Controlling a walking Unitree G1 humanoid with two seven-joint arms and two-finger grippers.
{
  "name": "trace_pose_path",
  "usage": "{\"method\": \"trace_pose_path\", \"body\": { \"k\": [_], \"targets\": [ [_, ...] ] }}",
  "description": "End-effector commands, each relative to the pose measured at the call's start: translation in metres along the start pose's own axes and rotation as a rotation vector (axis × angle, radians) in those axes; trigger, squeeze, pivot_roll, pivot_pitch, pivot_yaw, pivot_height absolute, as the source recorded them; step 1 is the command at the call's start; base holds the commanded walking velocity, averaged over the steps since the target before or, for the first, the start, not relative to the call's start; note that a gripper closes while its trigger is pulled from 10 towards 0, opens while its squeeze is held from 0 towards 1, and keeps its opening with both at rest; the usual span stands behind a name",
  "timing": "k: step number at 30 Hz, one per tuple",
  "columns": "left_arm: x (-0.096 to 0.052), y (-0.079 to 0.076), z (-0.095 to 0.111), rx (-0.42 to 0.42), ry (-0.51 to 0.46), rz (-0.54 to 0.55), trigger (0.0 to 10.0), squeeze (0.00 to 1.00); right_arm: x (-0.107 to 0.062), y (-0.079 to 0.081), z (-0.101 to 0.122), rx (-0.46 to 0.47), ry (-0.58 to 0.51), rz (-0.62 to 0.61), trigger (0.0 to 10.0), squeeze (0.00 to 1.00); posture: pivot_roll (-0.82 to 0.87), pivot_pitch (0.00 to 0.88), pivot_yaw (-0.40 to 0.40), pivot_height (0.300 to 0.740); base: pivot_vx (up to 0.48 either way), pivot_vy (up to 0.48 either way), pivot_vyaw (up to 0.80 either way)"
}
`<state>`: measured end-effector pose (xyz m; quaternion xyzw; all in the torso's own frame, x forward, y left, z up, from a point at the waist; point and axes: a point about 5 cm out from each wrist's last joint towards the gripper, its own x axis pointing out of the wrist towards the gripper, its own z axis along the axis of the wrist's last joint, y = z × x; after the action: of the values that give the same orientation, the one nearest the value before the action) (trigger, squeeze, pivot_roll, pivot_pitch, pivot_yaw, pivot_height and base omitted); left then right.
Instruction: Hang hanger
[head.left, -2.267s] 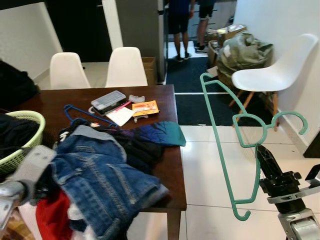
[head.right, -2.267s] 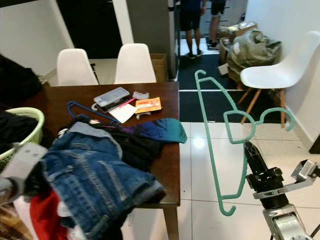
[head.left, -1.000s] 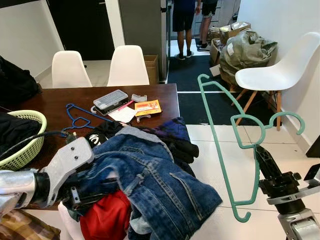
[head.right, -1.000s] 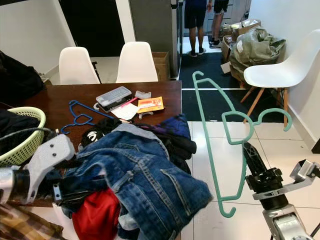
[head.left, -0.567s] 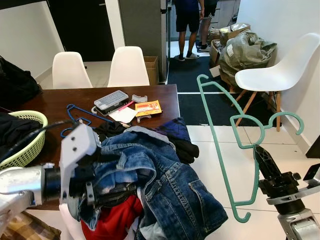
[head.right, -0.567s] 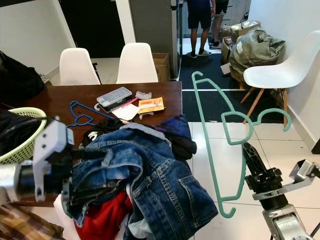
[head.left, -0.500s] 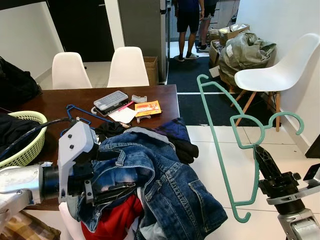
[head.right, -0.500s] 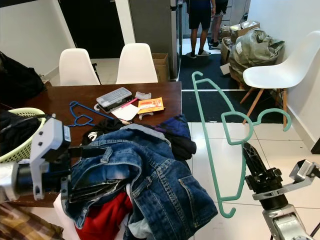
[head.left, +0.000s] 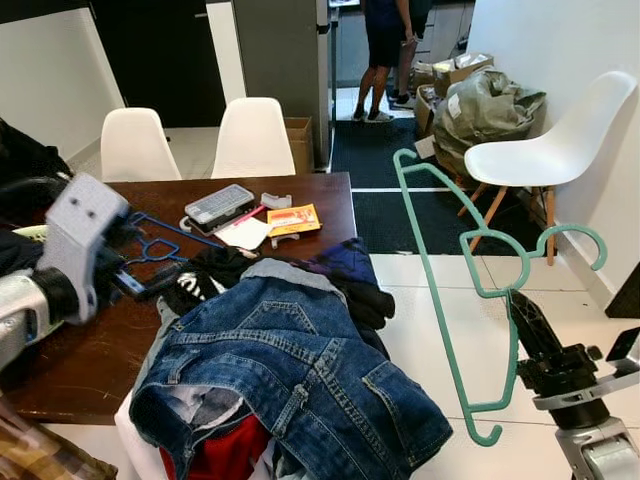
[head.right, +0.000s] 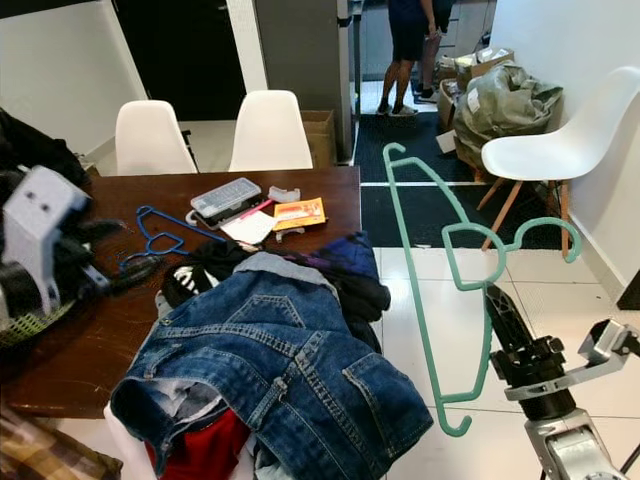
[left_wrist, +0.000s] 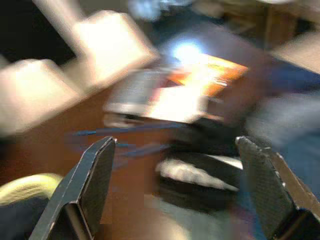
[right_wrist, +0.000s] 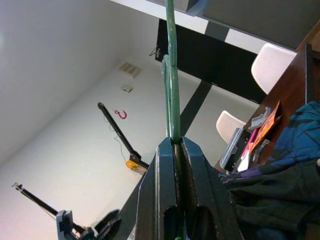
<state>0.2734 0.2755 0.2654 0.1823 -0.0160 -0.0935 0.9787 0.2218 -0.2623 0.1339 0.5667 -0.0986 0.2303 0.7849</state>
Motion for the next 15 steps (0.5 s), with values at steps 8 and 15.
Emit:
{"method": "trace_pose_path", "body": {
  "k": [8, 15],
  "targets": [
    [-0.002, 0.022, -0.035, -0.073, 0.058, 0.42, 10.0, 0.0, 0.0, 0.0, 0.001, 0.008, -0.002, 0.005, 10.0, 0.0, -0.12, 0.0, 0.046, 0.74, 0.0, 0.0, 0.0],
    [0.013, -0.052, -0.074, -0.215, 0.123, 0.372, 10.0, 0.0, 0.001, -0.001, 0.0, 0.014, 0.0, 0.006, 10.0, 0.0, -0.12, 0.0, 0.052, 0.74, -0.085, 0.0, 0.0]
  ]
}}
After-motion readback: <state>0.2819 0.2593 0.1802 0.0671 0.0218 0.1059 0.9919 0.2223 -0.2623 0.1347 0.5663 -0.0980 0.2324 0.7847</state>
